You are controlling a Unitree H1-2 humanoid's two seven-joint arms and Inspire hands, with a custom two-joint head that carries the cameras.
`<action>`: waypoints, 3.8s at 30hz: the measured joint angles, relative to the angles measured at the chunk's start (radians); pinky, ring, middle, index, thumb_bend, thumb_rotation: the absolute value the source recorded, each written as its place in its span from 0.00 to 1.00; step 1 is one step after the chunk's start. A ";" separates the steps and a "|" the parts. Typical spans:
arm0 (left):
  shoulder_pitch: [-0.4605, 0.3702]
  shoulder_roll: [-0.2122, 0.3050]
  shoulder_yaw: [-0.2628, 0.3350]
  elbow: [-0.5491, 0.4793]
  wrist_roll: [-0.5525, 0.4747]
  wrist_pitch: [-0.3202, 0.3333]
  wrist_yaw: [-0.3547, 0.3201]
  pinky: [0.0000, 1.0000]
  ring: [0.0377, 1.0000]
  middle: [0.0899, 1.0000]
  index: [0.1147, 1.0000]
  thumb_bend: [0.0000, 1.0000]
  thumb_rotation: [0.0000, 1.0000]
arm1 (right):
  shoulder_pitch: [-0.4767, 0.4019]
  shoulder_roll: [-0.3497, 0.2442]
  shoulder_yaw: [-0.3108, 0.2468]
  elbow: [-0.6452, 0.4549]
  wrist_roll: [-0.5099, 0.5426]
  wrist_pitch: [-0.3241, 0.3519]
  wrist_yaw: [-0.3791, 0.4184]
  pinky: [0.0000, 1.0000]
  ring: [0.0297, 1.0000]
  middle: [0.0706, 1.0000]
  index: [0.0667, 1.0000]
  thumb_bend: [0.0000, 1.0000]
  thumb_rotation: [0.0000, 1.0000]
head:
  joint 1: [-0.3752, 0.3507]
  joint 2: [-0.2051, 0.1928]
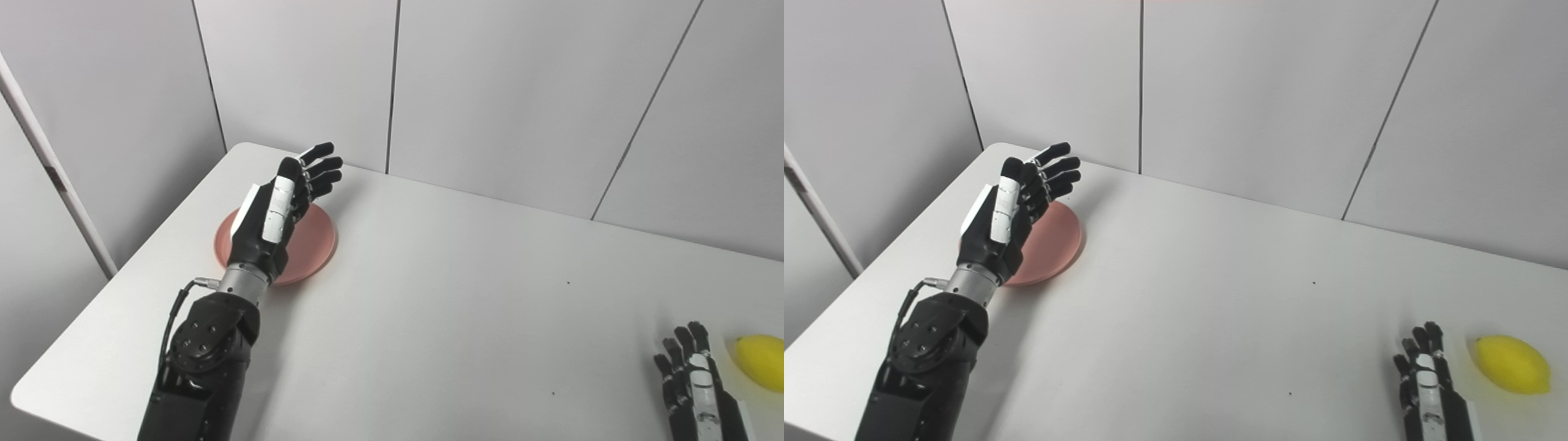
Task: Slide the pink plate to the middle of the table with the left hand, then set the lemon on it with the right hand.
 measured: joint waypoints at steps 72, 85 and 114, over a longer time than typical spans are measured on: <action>-0.271 0.250 0.143 1.103 -0.081 -0.528 -0.140 0.94 0.83 0.79 0.83 1.00 1.00 | -0.004 0.006 -0.004 0.005 0.020 0.001 0.001 1.00 0.99 0.99 1.00 0.68 0.70 | -0.008 0.003; -0.272 0.257 0.139 1.124 -0.093 -0.550 -0.167 0.95 0.85 0.82 0.83 1.00 1.00 | -0.004 0.006 -0.004 0.005 0.023 0.001 0.001 1.00 0.98 0.98 1.00 0.67 0.69 | -0.012 0.008; -0.098 0.179 0.068 0.719 -0.148 -0.315 -0.211 0.85 0.83 0.80 0.84 0.99 1.00 | -0.009 0.011 -0.004 0.010 0.022 0.000 0.002 1.00 0.98 0.98 1.00 0.68 0.68 | -0.021 0.011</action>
